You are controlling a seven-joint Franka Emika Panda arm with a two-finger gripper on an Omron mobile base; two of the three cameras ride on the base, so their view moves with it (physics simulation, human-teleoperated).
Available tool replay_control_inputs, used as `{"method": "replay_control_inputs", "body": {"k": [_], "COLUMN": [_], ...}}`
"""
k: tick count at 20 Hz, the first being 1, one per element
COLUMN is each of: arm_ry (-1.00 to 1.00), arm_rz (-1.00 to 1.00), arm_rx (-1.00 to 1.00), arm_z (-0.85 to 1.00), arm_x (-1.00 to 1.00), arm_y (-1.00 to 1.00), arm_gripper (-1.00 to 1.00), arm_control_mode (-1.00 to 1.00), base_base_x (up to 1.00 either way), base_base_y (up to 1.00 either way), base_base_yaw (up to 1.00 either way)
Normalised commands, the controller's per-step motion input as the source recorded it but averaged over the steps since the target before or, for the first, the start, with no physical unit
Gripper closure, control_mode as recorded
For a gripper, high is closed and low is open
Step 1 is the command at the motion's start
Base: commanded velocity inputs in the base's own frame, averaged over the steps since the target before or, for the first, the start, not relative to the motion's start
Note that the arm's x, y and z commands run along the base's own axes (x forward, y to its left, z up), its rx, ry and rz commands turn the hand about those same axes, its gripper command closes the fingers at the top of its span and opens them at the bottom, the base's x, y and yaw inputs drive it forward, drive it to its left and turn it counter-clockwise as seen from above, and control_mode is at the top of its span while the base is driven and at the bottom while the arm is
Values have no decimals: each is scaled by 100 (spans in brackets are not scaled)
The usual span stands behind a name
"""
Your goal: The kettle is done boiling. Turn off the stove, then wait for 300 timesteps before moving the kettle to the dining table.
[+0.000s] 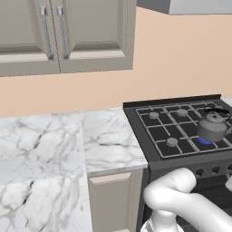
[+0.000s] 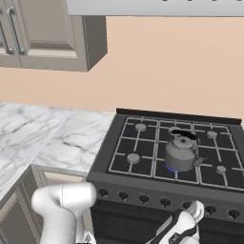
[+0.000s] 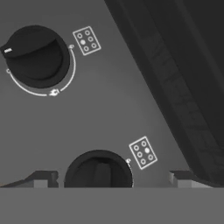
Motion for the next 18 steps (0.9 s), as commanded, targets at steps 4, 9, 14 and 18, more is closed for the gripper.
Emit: {"method": "replay_control_inputs", "body": {"k": [4,9,14,18], "arm_ry": [0,0,-2,-1], "arm_rz": [0,0,-1,-2], "arm_rx": [0,0,0,0], "arm_z": [-4,0,5,6], "arm_x": [6,7,1,0], "arm_y": [-5,0,0,0], "arm_gripper": [-100,-100,-100,-100], "arm_control_mode": [-100,-100,-100,-100], "base_base_x": [0,0,0,0], "base_base_y": [0,0,0,0], "base_base_yaw": [0,0,0,0]}}
